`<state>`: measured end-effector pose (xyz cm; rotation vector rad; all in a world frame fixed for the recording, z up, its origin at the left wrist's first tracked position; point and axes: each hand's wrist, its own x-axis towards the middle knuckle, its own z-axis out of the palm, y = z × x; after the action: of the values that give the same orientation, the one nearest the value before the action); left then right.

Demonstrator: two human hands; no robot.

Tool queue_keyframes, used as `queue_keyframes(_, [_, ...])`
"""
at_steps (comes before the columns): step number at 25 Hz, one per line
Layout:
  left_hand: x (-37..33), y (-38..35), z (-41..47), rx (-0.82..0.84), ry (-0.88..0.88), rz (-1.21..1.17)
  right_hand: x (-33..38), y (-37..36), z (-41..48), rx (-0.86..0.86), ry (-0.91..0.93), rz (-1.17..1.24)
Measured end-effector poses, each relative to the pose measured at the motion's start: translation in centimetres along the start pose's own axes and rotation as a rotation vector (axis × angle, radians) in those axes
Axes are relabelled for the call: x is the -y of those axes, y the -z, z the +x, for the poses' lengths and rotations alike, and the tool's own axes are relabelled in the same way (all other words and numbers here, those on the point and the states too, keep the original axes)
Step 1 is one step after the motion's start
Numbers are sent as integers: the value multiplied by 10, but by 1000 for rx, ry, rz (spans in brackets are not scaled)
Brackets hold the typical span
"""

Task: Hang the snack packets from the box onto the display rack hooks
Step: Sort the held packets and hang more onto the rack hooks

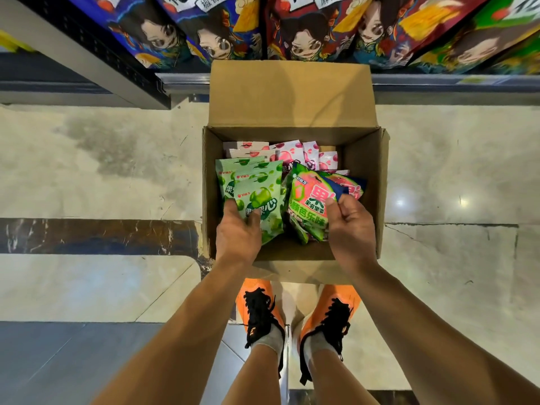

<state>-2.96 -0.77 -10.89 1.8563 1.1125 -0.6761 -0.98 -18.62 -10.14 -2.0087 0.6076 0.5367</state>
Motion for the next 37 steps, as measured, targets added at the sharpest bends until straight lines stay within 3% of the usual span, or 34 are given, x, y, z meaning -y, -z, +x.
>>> queue_keyframes(6, [-56,48,-46,-34,-158,-177,68,49,-8,-108,76,186])
queue_keyframes(14, [-178,148,-156,-12,-327,-416,229,149,-64,-188,354,149])
queue_keyframes(20, [-282,249,-268,-82,-512,-421,385,240,-145,-175,621,142])
queue_keyframes(24, [-342,319,-358,-161,-692,-429,482,301,-211,-176,711,262])
queue_keyframes(37, [-431,500,-602,-363,-1128,-519,682,412,-417,-148,1054,429])
